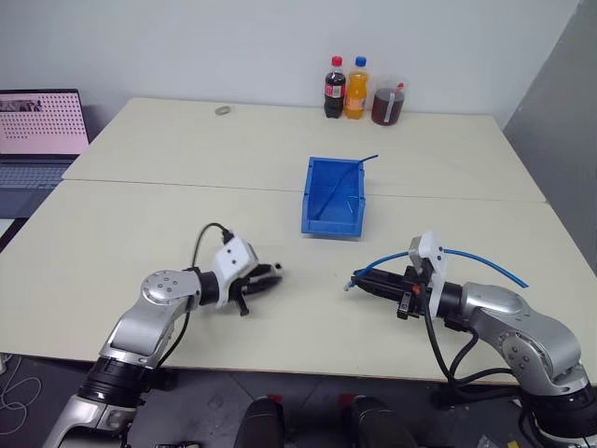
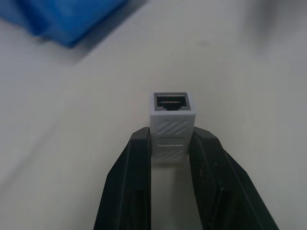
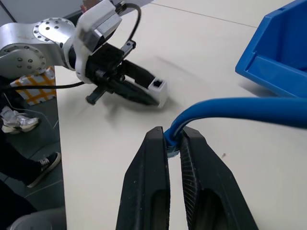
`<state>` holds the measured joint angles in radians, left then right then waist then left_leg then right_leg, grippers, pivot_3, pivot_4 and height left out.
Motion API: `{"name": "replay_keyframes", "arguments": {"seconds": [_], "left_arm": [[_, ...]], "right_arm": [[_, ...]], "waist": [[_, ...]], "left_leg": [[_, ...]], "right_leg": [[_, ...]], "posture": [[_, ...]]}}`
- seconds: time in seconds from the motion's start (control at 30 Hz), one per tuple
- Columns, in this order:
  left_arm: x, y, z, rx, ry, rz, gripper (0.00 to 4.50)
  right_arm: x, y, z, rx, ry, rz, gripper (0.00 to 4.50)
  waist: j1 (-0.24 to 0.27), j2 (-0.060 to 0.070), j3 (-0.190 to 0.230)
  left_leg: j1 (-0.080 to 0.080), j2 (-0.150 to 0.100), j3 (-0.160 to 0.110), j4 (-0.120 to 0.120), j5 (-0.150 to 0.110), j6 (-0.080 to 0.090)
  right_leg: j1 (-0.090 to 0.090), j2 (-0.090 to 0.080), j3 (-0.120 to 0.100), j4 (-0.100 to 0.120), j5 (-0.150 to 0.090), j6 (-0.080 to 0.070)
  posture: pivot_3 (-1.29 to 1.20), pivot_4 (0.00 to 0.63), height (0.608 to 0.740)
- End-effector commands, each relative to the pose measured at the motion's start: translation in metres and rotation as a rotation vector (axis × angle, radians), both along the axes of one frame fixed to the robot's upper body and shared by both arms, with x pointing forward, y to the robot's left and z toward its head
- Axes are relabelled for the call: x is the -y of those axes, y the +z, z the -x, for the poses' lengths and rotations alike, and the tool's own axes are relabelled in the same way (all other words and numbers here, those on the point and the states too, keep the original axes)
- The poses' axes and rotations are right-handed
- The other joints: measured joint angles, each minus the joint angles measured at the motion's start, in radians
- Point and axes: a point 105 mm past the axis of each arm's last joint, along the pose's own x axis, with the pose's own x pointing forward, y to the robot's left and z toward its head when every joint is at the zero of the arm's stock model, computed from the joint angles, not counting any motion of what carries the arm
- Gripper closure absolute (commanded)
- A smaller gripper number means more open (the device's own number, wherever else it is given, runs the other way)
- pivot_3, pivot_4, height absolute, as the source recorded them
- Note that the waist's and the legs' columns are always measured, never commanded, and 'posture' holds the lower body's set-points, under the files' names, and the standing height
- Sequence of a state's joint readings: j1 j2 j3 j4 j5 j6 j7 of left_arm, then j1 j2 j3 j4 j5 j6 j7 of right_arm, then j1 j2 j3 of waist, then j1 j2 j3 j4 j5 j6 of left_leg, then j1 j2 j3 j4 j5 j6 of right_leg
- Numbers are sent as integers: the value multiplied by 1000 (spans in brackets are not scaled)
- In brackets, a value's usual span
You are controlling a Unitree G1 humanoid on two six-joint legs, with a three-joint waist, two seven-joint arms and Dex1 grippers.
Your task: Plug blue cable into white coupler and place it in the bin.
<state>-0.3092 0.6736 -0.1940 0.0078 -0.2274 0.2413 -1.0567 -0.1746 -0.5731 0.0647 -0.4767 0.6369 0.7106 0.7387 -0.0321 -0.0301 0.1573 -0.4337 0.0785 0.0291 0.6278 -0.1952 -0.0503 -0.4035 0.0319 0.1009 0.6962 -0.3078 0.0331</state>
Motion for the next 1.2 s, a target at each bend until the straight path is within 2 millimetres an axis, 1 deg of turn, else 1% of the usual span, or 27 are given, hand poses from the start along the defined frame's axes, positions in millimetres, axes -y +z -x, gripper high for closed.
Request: {"name": "replay_keyframes", "arguments": {"seconds": [0.03,0.13,0.27,0.33,0.47,0.63,0.77,0.93,1.2], "left_arm": [[23,4,8,-2,-189,-13,3729],[31,-4,4,4,-239,-44,3729],[32,-20,0,5,-282,-113,3729],[32,-25,-1,3,-295,-130,3729],[34,-26,-4,1,-306,-125,3729],[34,-28,-3,-5,-314,-125,3729],[34,-29,-2,-11,-321,-123,3729],[33,-31,0,-20,-322,-127,3729],[32,-32,-1,-29,-300,-114,3729]], "right_arm": [[-8,15,4,107,40,13,4446],[-14,18,0,144,40,17,4446],[-25,18,-4,202,61,44,4446],[-33,16,-6,224,81,56,4446],[-47,15,-12,261,123,81,4446],[-58,-1,-14,299,165,159,4446],[-61,-11,-16,312,175,195,4446],[-58,-19,-19,312,167,218,4446],[-52,-31,-16,305,187,263,4446]], "waist": [[0,0,0],[0,0,0],[-1,0,0],[0,0,0],[2,0,0],[5,0,-1],[5,0,-1],[3,1,-2],[2,1,-3]], "left_leg": [[0,0,0,0,0,0],[0,1,-1,0,0,0],[0,1,-1,0,0,0],[0,1,-1,0,0,0],[0,1,-1,2,0,0],[0,0,-1,2,0,0],[1,0,-1,2,0,0],[1,1,-1,2,0,0],[4,1,-1,2,0,0]], "right_leg": [[0,1,0,0,0,0],[0,2,0,0,0,0],[0,2,0,1,0,0],[0,2,0,1,0,0],[1,2,0,1,0,0],[1,2,0,1,0,1],[1,2,0,1,0,1],[2,2,0,2,0,1],[6,2,0,1,0,0]], "posture": [[0,150,740],[0,150,740],[0,150,740],[0,150,740],[0,150,740],[0,150,740],[0,150,740],[0,150,740],[0,150,740]]}}
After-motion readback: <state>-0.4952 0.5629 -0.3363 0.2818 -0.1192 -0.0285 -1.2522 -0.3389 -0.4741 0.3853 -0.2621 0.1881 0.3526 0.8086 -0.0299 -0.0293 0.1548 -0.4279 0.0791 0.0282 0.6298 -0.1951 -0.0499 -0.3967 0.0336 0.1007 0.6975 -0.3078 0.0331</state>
